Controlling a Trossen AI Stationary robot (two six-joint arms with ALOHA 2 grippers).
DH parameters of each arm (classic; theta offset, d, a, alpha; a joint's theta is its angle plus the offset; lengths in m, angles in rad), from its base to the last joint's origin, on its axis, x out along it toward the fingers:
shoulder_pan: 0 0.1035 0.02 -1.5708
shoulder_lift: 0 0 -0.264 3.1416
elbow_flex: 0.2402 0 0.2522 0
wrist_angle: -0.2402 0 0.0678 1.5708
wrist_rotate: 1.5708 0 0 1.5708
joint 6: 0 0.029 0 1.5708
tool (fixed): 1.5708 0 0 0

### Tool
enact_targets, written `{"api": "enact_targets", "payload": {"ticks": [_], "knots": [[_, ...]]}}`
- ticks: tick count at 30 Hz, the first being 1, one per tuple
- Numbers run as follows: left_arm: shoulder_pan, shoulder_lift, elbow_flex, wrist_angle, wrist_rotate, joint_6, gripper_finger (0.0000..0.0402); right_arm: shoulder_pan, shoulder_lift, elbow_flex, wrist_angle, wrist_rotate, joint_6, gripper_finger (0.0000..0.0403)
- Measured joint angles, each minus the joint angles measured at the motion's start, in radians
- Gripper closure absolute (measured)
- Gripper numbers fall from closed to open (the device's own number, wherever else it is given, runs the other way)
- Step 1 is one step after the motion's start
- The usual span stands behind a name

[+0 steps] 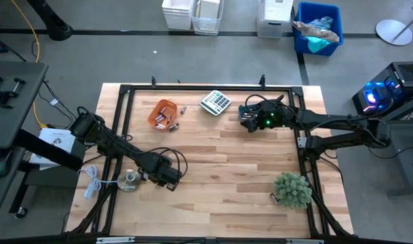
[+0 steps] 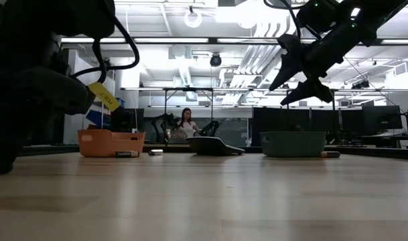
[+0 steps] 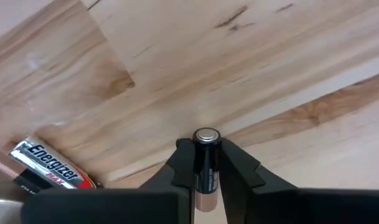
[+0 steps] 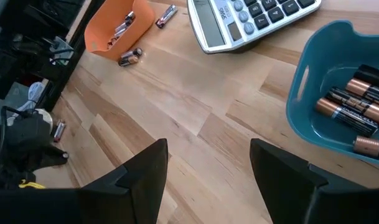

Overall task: Sort batteries
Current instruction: Put the golden battery into the blue bin

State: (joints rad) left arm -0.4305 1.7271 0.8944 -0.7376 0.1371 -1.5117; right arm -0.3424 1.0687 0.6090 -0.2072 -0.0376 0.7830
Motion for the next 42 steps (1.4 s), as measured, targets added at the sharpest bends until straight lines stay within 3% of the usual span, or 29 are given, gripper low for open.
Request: {"api": "enact_targets", "payload": {"ticks": [6, 10, 13, 16, 19, 24, 26, 34, 42], "knots": [[0.049, -0.046, -0.006, -0.004, -0.009, 0.106, 0.0371, 0.0, -0.011, 0.0, 0.003, -0.002, 0.0, 0.0181], [0.144, -0.165, -0.003, 0.016, -0.195, 0.215, 0.0371, -0.002, -0.051, 0.0, 0.045, -0.025, 0.001, 0.0181], [0.248, -0.244, -0.006, 0.029, -0.267, 0.334, 0.0371, -0.003, -0.097, 0.0, 0.092, -0.03, 0.002, 0.0181], [0.394, -0.296, -0.003, 0.167, -0.308, 0.506, 0.0371, -0.003, -0.145, 0.0, 0.139, -0.031, 0.002, 0.0181], [0.53, -0.29, -0.003, 0.383, -0.267, 0.665, 0.0371, -0.003, -0.182, 0.0, 0.188, -0.031, 0.024, 0.0181], [0.694, -0.186, 0.002, 0.769, -0.163, 0.762, 0.0371, -0.002, -0.213, 0.0, 0.296, -0.02, 0.059, 0.0181], [0.728, -0.118, 0.046, 0.832, -0.131, 0.774, 0.0371, -0.002, -0.214, 0.0, 0.355, 0.008, 0.071, 0.0181], [0.745, 0.231, 0.448, 0.855, -0.063, 0.97, 0.0371, -0.005, -0.214, 0.0, 0.426, 0.158, 0.063, 0.0181], [0.747, 0.525, 0.849, 0.85, -0.072, 1.087, 0.0371, -0.005, -0.214, 0.0, 0.434, 0.184, 0.047, 0.0181]]}}
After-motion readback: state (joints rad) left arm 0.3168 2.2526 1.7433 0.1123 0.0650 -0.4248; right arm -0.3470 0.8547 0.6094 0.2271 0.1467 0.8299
